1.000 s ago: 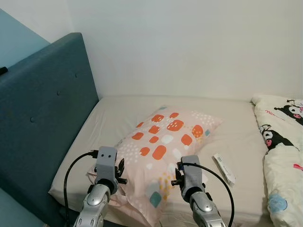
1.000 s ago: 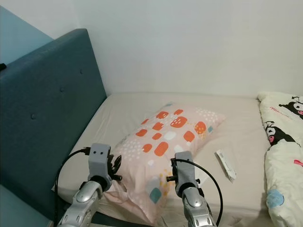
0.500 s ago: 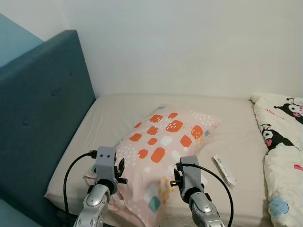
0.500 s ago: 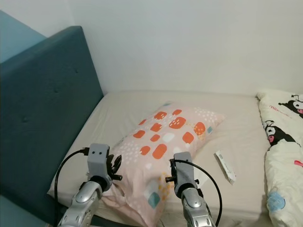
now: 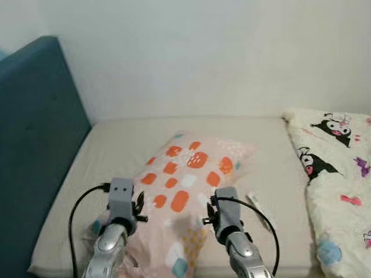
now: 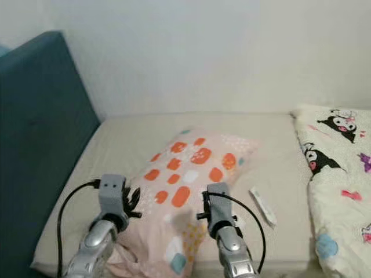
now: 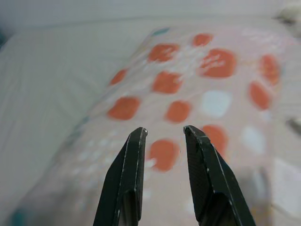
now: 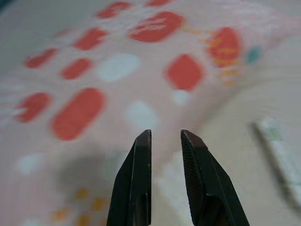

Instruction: Clean up the room

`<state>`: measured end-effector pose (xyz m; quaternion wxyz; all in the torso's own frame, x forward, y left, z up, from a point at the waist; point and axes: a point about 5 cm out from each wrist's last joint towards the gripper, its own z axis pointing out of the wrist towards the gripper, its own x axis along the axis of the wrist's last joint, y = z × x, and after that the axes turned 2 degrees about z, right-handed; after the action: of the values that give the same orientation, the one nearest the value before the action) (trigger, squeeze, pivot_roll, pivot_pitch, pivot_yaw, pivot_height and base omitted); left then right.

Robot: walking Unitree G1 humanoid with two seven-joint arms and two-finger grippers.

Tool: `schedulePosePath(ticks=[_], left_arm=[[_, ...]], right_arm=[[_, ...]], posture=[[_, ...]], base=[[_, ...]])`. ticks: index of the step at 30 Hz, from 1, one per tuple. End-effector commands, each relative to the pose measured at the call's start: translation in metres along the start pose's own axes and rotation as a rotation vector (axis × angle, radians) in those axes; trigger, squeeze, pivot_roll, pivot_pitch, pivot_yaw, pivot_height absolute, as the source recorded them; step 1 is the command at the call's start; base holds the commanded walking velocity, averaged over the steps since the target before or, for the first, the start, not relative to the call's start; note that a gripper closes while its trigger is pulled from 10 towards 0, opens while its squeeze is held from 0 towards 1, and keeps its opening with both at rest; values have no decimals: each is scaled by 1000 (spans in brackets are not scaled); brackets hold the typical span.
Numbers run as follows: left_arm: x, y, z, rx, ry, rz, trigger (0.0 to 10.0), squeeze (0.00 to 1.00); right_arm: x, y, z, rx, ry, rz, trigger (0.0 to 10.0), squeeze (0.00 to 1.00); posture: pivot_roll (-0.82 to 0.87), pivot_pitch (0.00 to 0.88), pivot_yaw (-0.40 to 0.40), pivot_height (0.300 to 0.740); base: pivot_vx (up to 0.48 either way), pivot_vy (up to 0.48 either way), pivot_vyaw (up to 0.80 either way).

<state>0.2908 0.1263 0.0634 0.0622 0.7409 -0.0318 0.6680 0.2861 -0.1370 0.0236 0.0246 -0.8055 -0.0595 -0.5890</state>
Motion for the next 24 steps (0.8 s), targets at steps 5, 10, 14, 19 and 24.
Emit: schedulePosePath(ticks=[5, 10, 14, 19, 24], left_arm=[[-6, -7, -4, 25, -22, 8, 10000, 0], [-6, -8, -4, 28, -24, 15, 10000, 0], [-5, -9, -4, 40, -20, 19, 10000, 0], [-4, -11, -4, 50, -13, 40, 10000, 0], [-4, -11, -3, 47, -9, 53, 10000, 0]], right_arm=[[-2, -4, 0, 7, -10, 19, 10000, 0], [-2, -4, 0, 9, -11, 20, 10000, 0], [-1, -5, 0, 8, -8, 23, 10000, 0], [0, -5, 1, 7, -3, 27, 10000, 0], [1, -5, 1, 7, -1, 29, 10000, 0]], posture=[[-17, 51, -5, 740], [-17, 54, -4, 740], [-16, 55, -3, 740], [-16, 55, -1, 740], [-16, 56, 0, 740]], base=[[0, 0, 0], [0, 0, 0], [0, 0, 0], [0, 0, 0], [0, 0, 0]])
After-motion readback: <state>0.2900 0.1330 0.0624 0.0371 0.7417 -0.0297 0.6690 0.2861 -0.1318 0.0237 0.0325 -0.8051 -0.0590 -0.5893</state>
